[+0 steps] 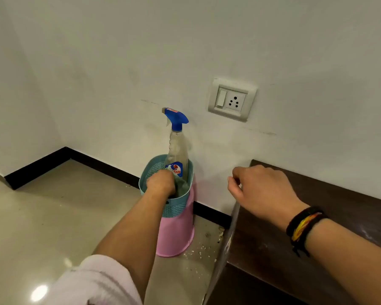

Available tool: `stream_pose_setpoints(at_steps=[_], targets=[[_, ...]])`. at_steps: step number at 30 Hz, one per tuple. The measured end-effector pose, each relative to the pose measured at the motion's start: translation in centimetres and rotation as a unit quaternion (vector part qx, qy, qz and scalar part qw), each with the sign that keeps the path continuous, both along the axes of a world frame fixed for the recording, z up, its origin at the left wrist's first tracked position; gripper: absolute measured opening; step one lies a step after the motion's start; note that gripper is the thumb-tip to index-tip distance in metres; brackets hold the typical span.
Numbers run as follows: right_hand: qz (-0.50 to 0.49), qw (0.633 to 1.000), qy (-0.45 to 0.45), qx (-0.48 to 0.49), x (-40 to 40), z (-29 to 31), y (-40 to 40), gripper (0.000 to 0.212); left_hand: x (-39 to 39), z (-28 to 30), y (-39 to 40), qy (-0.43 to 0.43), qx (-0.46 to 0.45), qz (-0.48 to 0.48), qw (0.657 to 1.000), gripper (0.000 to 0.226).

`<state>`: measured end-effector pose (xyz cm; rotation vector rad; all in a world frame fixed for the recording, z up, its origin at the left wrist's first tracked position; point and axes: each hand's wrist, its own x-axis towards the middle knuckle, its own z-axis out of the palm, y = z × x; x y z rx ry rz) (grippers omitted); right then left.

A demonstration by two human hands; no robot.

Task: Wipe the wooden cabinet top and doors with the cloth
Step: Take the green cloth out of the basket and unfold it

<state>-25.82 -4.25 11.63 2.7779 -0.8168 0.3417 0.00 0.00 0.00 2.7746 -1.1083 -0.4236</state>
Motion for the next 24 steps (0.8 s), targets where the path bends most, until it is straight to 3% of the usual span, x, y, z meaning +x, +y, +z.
stream_pose_setpoints(at_steps=[6,13,18,24], targets=[[0.009,1.0,-0.003,-0.011,0.2,0.6,0.6,0.034,0.8,0.3,0.2,-0.002,0.037,0.005,0.999,0.032],[0.025,1.0,-0.018,-0.002,0.8,1.8,1.8,0.028,0.8,2.4,0.5,-0.056,0.009,-0.025,0.998,0.031],[0.027,0.999,-0.029,0.006,1.3,3.0,2.9,0.031,-0.9,9.5,3.3,-0.188,-0.086,-0.085,0.975,0.009],[-0.006,0.994,-0.095,0.044,1.1,6.1,5.6,0.04,-4.3,20.8,8.2,-0.241,-0.231,-0.135,0.933,0.026]])
